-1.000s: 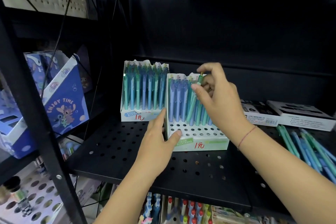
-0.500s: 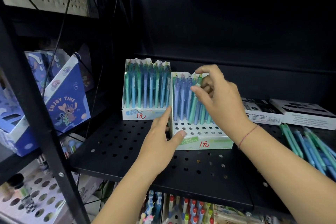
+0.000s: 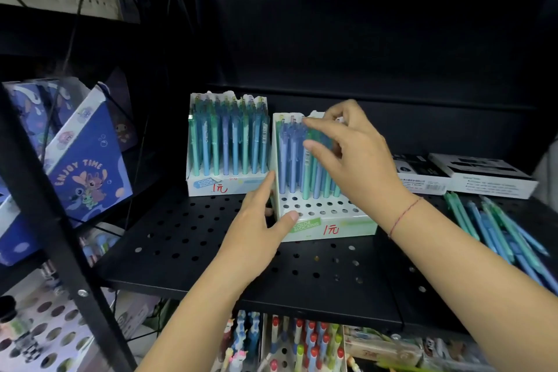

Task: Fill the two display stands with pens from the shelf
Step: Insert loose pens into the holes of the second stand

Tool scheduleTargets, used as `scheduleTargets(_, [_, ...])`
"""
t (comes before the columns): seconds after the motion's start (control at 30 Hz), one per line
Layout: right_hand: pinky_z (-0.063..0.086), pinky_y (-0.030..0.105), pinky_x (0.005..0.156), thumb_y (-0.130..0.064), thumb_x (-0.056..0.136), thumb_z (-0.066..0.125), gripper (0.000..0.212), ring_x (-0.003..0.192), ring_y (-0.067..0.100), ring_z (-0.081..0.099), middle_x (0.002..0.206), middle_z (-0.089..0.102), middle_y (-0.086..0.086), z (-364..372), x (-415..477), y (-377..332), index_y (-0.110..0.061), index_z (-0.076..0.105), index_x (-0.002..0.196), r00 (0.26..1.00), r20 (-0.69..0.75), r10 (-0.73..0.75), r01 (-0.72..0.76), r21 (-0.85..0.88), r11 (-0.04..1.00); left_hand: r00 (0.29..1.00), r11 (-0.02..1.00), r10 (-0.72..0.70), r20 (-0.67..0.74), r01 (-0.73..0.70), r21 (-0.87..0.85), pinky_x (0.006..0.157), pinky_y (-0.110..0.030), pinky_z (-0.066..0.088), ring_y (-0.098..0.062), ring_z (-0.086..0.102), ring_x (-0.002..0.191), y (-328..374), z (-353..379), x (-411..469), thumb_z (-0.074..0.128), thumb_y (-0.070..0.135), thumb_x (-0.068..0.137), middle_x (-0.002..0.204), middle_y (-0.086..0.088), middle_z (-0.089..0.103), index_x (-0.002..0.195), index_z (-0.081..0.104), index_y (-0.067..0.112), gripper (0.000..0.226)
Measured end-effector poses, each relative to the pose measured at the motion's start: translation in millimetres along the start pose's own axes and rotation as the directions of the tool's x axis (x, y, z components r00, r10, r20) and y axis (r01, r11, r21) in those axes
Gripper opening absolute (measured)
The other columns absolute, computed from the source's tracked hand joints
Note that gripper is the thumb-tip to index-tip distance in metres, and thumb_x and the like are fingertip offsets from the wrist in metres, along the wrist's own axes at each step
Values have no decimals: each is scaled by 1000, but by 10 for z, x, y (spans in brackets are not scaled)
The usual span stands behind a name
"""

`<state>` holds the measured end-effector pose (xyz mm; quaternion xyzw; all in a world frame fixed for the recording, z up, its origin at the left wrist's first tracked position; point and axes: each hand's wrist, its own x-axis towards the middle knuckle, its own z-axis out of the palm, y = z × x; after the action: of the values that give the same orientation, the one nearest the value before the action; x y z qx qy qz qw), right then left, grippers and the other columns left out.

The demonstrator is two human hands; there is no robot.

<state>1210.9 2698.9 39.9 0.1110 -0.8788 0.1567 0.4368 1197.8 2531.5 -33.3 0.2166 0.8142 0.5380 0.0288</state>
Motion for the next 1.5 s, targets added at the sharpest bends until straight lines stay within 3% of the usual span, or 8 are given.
scheduleTargets(0.13, [41, 8, 68, -32, 89, 64, 36, 71, 9, 52, 99, 53, -10, -337, -52, 68, -26, 60, 123, 988, 62, 145, -152, 124, 981, 1000, 1000, 1, -4, -1, 8, 91, -23, 34, -2, 42, 119, -8, -5, 11, 57, 40, 92, 151, 18, 28, 146, 8, 53, 74])
scheduleTargets(0.23, [40, 9, 60, -34, 85, 68, 17, 64, 6, 53, 81, 63, -9, -699, -144, 425, -25, 66, 99, 923, 107, 369, -372, 12, 928, 1000, 1000, 1, -3, -1, -7, 89, -23, 34, 1, 39, 115, -5, -1, 7, 57, 40, 92, 150, 20, 27, 145, 7, 56, 74])
scheduleTargets(0.43, [42, 28, 57, -34, 80, 75, 26, 67, 17, 57, 74, 64, 3, -1278, -563, 1257, -11, 66, 74, 599, 210, 773, -648, -439, 622, 1000, 1000, 7, -15, -7, 25, 87, -25, 35, 1, 39, 111, -18, 14, 17, 56, 42, 92, 150, 19, 28, 145, 5, 55, 75])
scheduleTargets(0.67, [38, 29, 60, -59, 87, 55, 55, 72, 22, 57, 78, 61, 11, -1410, -860, 1554, -6, 61, 77, 279, 288, 916, -481, -784, 393, 1000, 1000, 5, -10, -4, 21, 87, -27, 36, -1, 41, 112, -21, 9, 17, 57, 42, 91, 150, 16, 30, 145, 7, 55, 75])
scheduleTargets(1.0, [48, 25, 54, -41, 75, 77, 47, 70, 21, 56, 80, 57, 12, -1340, -860, 1616, -4, 61, 99, 129, 413, 901, -753, -550, 360, 1000, 1000, 0, -17, 0, 11, 92, -30, 38, -3, 42, 115, -19, 11, 19, 58, 43, 90, 153, 14, 30, 145, 9, 55, 75])
scheduleTargets(1.13, [29, 18, 39, -35, 77, 77, 36, 54, 14, 32, 63, 38, 3, -1259, -772, 1626, -8, 53, 72, 96, 463, 881, -774, -522, 358, 1000, 1000, -2, -20, 2, 11, 92, -30, 38, -4, 43, 115, -14, 10, 18, 59, 42, 90, 152, 13, 30, 145, 9, 55, 75])
scheduleTargets(1.33, [29, 20, 45, -34, 80, 75, 37, 55, 14, 32, 61, 38, 2, -1207, -726, 1646, -7, 50, 73, 97, 509, 855, -756, -521, 396, 1000, 1000, 3, -26, -3, -7, 90, -28, 37, -5, 44, 114, -16, 16, 14, 59, 41, 90, 151, 13, 32, 145, 11, 54, 75])
scheduleTargets(1.5, [27, 22, 46, -45, 78, 73, 46, 57, 16, 34, 62, 41, 4, -1395, -782, 1554, -1, 63, 87, 192, 501, 844, -771, -455, 445, 1000, 1000, 3, -27, -3, 0, 91, -30, 38, -6, 45, 115, -45, 6, 32, 60, 42, 89, 153, 13, 30, 145, 12, 54, 75])
